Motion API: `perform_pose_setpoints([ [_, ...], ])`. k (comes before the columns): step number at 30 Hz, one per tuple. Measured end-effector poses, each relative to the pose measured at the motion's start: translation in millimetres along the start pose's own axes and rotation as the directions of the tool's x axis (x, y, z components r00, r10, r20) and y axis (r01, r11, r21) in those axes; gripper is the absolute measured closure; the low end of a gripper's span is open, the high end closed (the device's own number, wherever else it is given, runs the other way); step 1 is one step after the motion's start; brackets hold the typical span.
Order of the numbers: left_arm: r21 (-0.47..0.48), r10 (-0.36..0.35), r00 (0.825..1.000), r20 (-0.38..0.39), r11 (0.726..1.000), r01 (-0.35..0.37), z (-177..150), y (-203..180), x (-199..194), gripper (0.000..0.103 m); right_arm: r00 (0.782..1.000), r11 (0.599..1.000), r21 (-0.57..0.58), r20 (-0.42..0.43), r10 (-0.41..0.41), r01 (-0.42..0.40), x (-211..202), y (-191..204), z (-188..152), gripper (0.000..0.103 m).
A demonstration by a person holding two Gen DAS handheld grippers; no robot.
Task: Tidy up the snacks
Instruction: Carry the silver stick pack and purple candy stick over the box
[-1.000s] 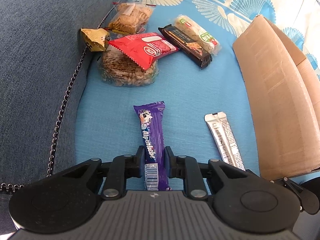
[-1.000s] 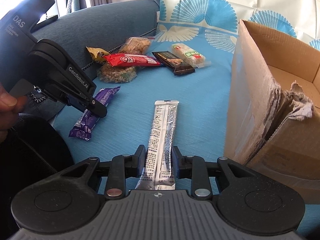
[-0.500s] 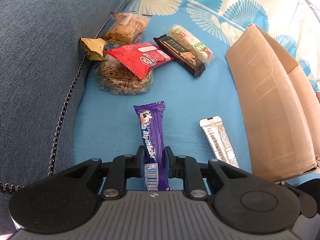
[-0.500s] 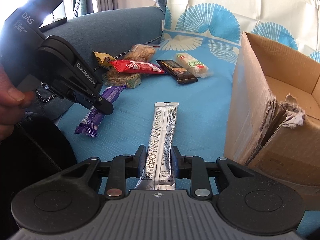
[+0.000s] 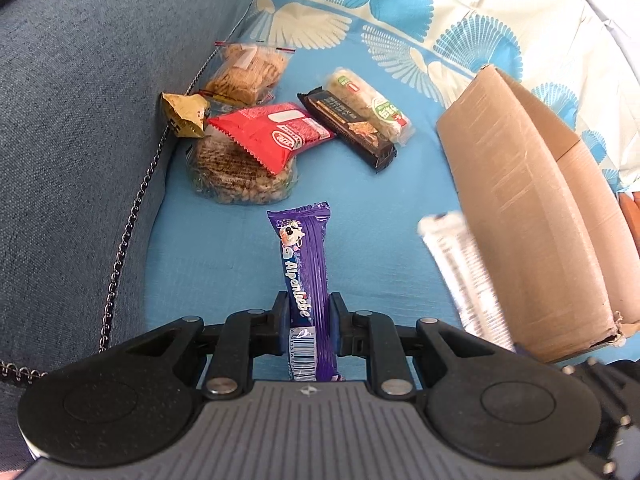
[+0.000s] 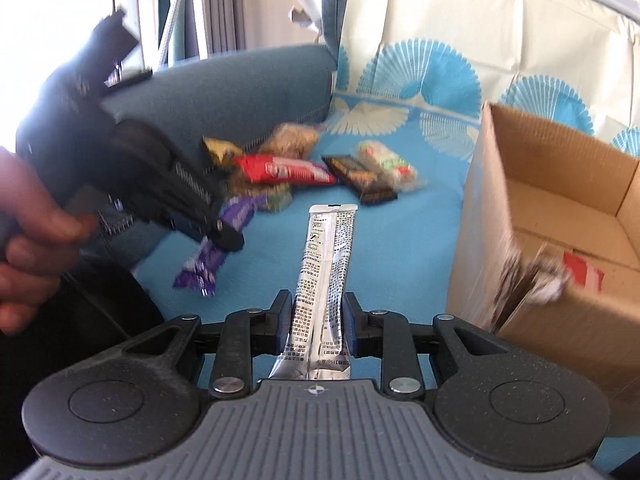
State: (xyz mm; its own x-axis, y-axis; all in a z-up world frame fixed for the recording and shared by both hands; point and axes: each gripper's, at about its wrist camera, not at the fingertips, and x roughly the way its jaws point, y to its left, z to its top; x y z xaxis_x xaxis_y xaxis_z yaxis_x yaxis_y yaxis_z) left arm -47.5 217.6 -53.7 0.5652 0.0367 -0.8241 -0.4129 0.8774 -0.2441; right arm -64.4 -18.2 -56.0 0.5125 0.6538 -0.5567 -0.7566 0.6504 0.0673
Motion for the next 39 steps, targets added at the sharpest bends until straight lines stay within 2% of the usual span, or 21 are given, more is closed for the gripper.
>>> perform_pose_setpoints([
  [9,0.011,-0.030,0.999,0.032,0.999,0.030,-0.4,-1.5,-5.7,0.082,0.987,0.998,0.055,0.157,-0.040,0.032,-45.7,-24.2,41.8,0.075],
  [17,0.012,-0.045,0.997,0.057,0.999,0.044,-0.3,-1.6,-9.0,0.082,0.951,0.978,0.143,0.251,-0.181,0.148,-90.6,-87.4,63.2,0.075],
  [22,0.012,-0.052,0.994,0.098,0.999,0.051,-1.6,-2.1,-14.5,0.082,0.919,0.947,0.205,0.258,-0.297,0.249,-108.1,-133.8,56.3,0.075],
  [27,0.012,-0.054,0.988,0.146,0.999,0.053,-3.1,-3.1,-21.6,0.082,0.898,0.908,0.286,0.230,-0.376,0.307,-116.4,-169.6,36.8,0.075],
  [32,0.026,-0.045,0.982,0.183,0.999,0.041,-4.1,-6.3,-28.5,0.082,0.896,0.870,0.398,0.205,-0.393,0.291,-119.0,-186.4,16.0,0.075],
  [39,0.116,0.014,0.966,0.259,0.992,-0.046,-8.7,-31.1,-40.7,0.082,0.895,0.851,0.463,0.227,-0.384,0.248,-119.8,-193.4,7.0,0.075],
])
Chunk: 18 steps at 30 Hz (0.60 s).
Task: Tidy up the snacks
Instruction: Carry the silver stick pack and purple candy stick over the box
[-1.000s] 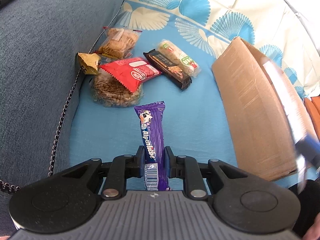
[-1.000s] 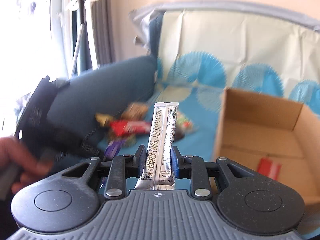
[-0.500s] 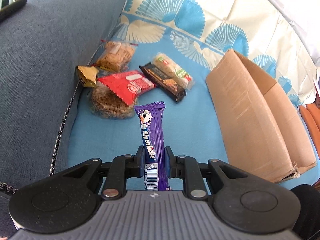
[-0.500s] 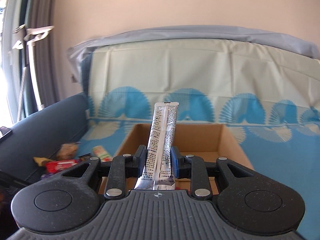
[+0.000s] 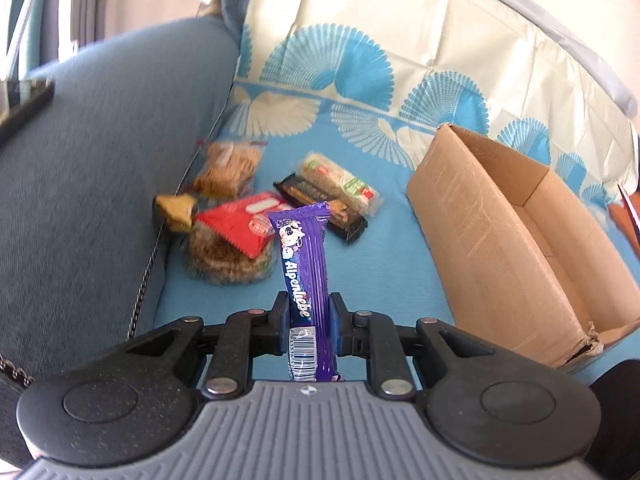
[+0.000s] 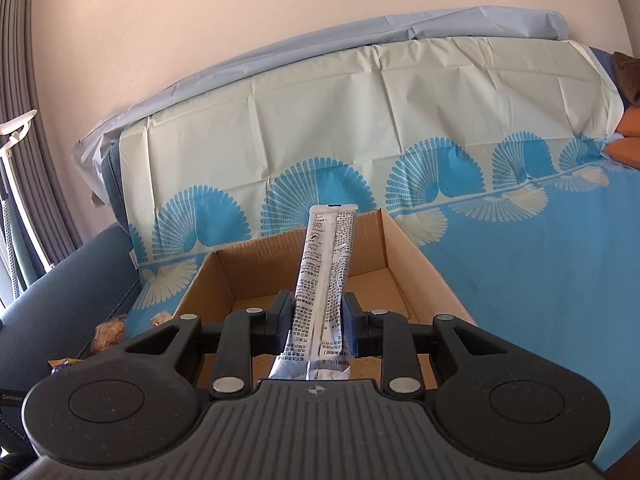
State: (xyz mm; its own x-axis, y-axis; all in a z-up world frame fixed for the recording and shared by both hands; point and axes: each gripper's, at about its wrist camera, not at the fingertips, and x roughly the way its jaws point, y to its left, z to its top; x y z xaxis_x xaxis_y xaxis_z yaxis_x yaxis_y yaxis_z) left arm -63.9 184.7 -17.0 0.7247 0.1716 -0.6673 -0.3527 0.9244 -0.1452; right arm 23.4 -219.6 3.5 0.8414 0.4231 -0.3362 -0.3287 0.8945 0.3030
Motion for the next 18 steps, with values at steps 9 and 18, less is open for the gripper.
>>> perform_pose_setpoints([
  [9,0.035,-0.072,0.997,0.034,0.997,0.071,13.0,-55.3,-8.4,0.082,0.999,0.999,0.006,-0.004,0.033,-0.033,4.1,-0.9,-1.6,0.075],
  [18,0.118,-0.195,0.977,0.088,0.976,0.184,49.8,-138.1,-12.5,0.082,0.998,0.998,0.027,-0.005,0.055,-0.055,5.1,-9.9,-1.4,0.075],
])
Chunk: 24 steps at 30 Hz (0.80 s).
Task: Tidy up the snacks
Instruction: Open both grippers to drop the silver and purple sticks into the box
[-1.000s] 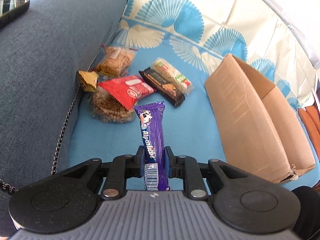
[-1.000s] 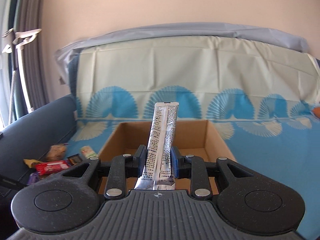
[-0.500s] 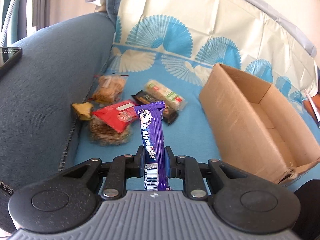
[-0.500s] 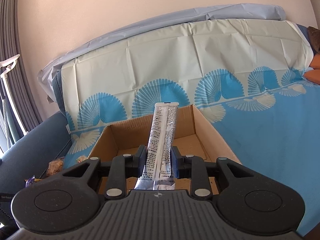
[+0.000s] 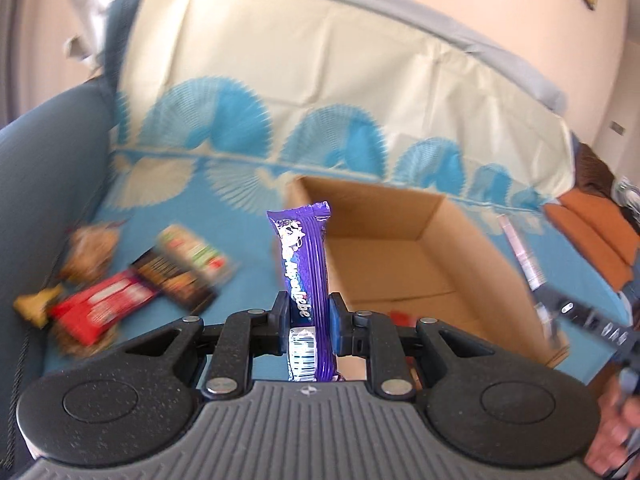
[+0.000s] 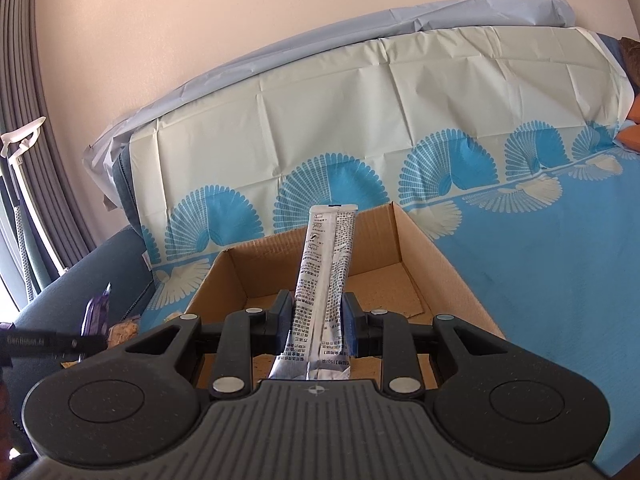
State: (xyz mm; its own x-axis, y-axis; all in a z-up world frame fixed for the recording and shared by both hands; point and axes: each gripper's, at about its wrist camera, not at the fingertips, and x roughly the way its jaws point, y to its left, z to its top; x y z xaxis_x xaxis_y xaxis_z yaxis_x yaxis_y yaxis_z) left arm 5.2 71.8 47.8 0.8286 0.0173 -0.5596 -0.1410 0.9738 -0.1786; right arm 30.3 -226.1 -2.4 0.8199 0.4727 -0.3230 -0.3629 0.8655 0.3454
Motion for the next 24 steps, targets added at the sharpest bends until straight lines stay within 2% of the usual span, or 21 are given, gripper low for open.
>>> perform_pose_setpoints([
  [7,0.068,-0.078,0.996,0.034,0.995,0.075,30.9,-57.4,15.1,0.082,1.000,1.000,0.002,0.003,0.007,-0.007,-0.3,-0.5,-0.5,0.075],
  [12,0.092,-0.118,0.992,0.035,0.989,0.114,36.7,-87.8,23.1,0.082,1.000,1.000,-0.014,0.008,0.007,-0.007,-1.8,0.3,-1.0,0.075],
  [24,0.092,-0.160,0.987,0.032,0.983,0.156,38.1,-101.6,27.3,0.082,1.000,0.999,-0.041,0.008,0.002,-0.002,-2.5,4.3,-1.9,0.075],
])
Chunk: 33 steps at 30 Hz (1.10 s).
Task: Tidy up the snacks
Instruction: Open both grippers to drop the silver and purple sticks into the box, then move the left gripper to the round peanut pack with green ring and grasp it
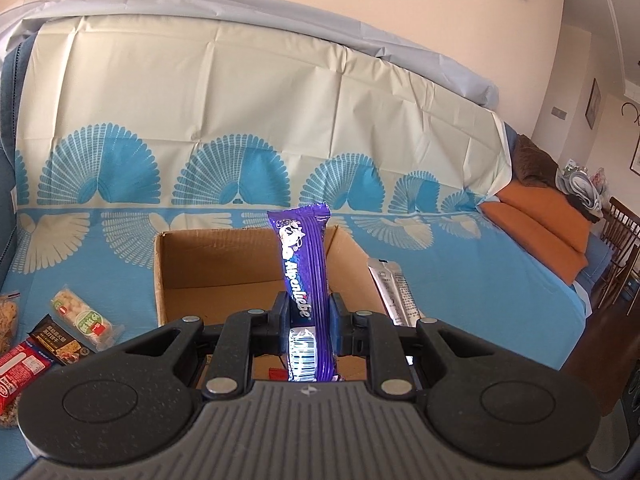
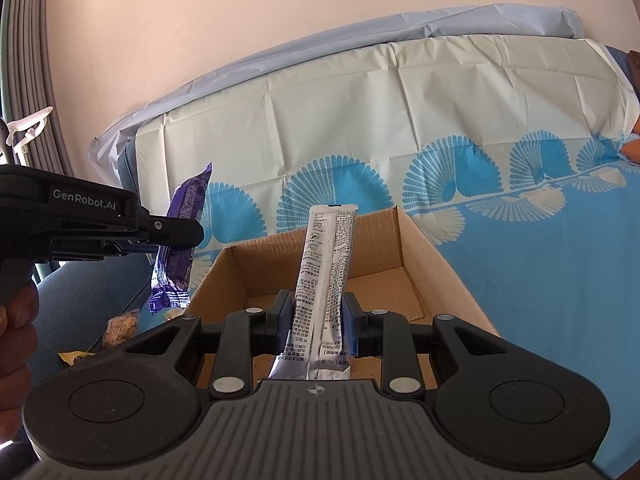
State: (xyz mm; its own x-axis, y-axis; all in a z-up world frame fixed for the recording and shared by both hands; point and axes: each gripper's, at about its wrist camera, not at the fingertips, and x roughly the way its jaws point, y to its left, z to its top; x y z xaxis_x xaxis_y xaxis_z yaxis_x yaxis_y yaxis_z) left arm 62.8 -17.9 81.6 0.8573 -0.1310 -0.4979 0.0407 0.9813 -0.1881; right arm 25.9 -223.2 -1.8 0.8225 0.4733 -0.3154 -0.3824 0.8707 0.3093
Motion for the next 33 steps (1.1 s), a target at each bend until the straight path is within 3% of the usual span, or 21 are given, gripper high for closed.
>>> perform_pose_setpoints([
  [4,-0.009,-0.026,0.999,-0.018,1.000,0.026,-0.1,1.8,0.5,0.080,1.000,1.000,-0.005,0.000,-0.009,0.009,0.6,1.3,0.2,0.075],
  [6,-0.010,-0.039,0.999,-0.017,0.999,0.039,-2.0,3.3,-1.9,0.065,1.000,1.000,-0.009,-0.001,-0.018,0.018,0.8,2.4,0.6,0.073],
  [9,-0.013,-0.035,0.999,-0.009,0.999,0.034,-7.6,7.6,-8.1,0.053,0.999,0.999,-0.012,-0.004,-0.038,0.038,1.8,3.6,0.7,0.071],
  [13,-0.010,-0.013,1.000,0.014,1.000,0.014,-19.6,20.0,-19.4,0.053,0.998,0.998,-0.023,-0.011,-0.056,0.056,3.2,5.0,0.4,0.071],
  [17,0.012,0.014,0.998,0.065,1.000,-0.015,-38.1,42.2,-38.2,0.054,0.997,0.996,-0.045,-0.022,-0.075,0.074,6.1,8.5,0.2,0.064],
  [23,-0.010,0.115,0.993,0.036,0.993,-0.114,-70.9,106.5,-60.4,0.063,0.994,0.992,-0.080,-0.034,-0.102,0.099,10.0,15.5,-1.7,0.062],
  [26,-0.018,0.197,0.980,0.025,0.980,-0.196,-83.8,143.8,-69.7,0.063,0.993,0.990,-0.092,-0.041,-0.112,0.108,12.1,18.3,-2.3,0.061],
  [33,-0.016,0.383,0.923,0.040,0.924,-0.383,-108.2,209.0,-77.1,0.064,0.990,0.988,-0.078,-0.043,-0.134,0.130,12.0,19.0,-2.8,0.044],
])
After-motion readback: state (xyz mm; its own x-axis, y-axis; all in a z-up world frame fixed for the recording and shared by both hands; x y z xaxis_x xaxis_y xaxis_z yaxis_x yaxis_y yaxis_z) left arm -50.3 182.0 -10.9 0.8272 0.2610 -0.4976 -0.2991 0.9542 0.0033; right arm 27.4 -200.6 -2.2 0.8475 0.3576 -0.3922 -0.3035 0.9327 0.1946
